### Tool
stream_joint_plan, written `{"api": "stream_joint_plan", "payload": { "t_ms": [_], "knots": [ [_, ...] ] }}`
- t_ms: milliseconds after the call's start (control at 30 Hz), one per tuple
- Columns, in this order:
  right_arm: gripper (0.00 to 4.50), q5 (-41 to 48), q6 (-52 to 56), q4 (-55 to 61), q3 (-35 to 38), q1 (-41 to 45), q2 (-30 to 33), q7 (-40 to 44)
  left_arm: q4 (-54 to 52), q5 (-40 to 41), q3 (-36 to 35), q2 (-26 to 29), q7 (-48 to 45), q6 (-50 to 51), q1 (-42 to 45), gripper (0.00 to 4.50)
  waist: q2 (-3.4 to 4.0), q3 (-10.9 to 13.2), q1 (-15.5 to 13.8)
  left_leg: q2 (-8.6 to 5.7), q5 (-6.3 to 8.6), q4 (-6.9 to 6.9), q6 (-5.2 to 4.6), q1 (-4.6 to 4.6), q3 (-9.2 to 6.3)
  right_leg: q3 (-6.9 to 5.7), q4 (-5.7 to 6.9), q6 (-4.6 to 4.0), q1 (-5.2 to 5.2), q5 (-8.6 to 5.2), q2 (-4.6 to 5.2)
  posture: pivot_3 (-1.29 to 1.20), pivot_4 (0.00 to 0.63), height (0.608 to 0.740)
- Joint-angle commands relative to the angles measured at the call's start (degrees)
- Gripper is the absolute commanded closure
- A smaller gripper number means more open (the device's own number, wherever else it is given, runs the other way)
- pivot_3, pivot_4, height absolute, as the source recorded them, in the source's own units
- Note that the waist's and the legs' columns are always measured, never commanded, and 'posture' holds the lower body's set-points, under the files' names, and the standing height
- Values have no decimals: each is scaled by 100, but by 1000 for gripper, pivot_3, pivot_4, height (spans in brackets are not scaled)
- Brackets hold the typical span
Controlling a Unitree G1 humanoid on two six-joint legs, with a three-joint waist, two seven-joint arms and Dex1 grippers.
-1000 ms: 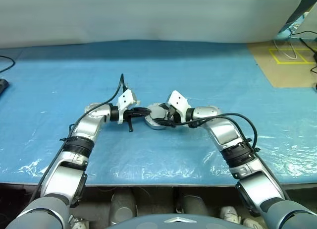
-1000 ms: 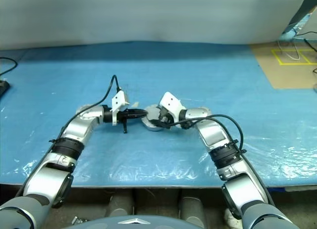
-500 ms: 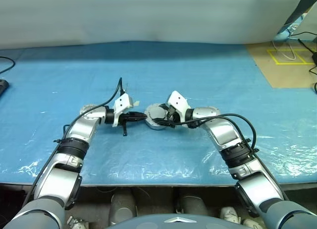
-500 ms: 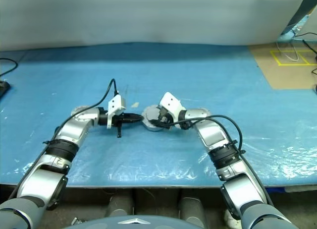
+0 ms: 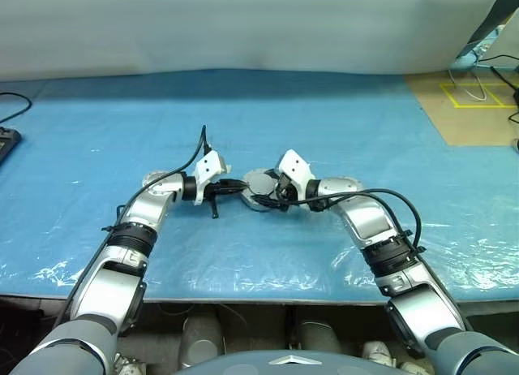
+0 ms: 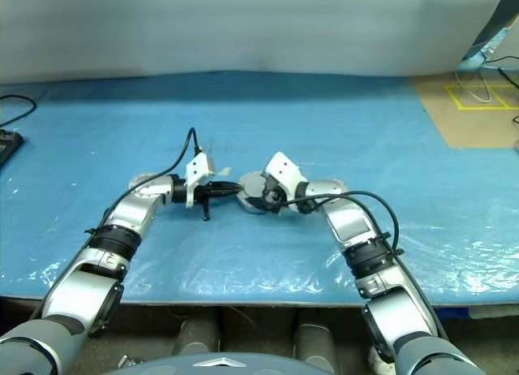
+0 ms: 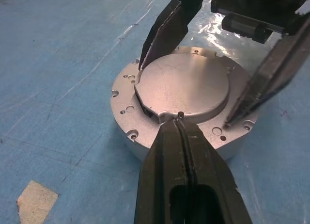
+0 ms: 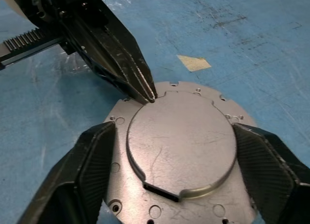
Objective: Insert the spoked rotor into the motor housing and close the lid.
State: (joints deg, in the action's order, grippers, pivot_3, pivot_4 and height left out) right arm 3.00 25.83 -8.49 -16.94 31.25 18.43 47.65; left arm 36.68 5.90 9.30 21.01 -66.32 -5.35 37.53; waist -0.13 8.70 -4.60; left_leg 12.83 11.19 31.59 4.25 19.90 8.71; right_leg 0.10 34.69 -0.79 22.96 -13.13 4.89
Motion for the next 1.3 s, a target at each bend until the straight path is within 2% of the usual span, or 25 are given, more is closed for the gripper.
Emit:
{"api": "stream_joint_plan", "payload": {
  "t_ms": [33, 200, 367, 533, 700, 800, 967, 1300],
  "knots": [
    [34, 122, 298, -149, 74, -167, -12, -15, 49, -186, 192, 2, -38, 12, -70, 4500, 0, 0, 0, 0, 0, 0, 0, 0, 0, 0, 0, 0, 1, 0, 0, 0, 150, 740],
    [34, 253, 31, 91, 464, 18, 152, -63, 43, -205, 190, 2, -43, 1, -44, 4500, 0, 1, -22, 0, -1, 0, -1, 10, 0, -2, -5, 1, 12, -1, 1, 0, 150, 740],
    [34, 959, 344, 456, 1260, 185, 226, -96, 33, -218, 195, 12, -50, -21, -23, 4500, -2, 5, -40, 0, -2, 0, -2, 32, 0, -3, -7, 3, 34, 0, -1, 0, 150, 740],
    [34, 2036, 1878, 754, 2241, -191, 252, -314, 0, -209, 195, 7, -58, -30, -51, 4500, -3, 5, -68, 1, -2, -18, -1, 27, 0, -6, -7, 5, 34, 1, -7, 0, 150, 740],
    [34, 3500, 3964, 1034, 3338, -750, 6, -706, -18, -192, 201, 11, -58, -42, -88, 4500, -2, 5, -98, 5, -3, -33, -1, 27, 0, -7, -17, 5, 35, -1, -16, 0, 150, 740],
    [34, 3737, 4475, 1061, 3478, -1072, -58, -946, -5, -185, 200, 18, -75, -64, -100, 4500, -2, 5, -102, 5, -3, -34, 0, 24, 0, -7, -17, 4, 35, -2, -16, 0, 150, 740],
    [34, 3866, 4614, 970, 3415, -1254, -150, -1138, 74, -177, 184, 19, -98, -100, -46, 4500, 1, 7, -99, 4, -2, -33, 0, 17, 3, -4, -18, 6, 34, -4, -11, 0, 150, 740],
    [34, 3740, 4029, 40, 3085, -678, -727, -1369, 103, -178, 174, 48, -129, -145, -52, 4500, 2, 6, -78, 3, -3, -34, 0, 17, 3, -7, -18, 8, 34, -7, -8, 0, 150, 740]
  ]
}}
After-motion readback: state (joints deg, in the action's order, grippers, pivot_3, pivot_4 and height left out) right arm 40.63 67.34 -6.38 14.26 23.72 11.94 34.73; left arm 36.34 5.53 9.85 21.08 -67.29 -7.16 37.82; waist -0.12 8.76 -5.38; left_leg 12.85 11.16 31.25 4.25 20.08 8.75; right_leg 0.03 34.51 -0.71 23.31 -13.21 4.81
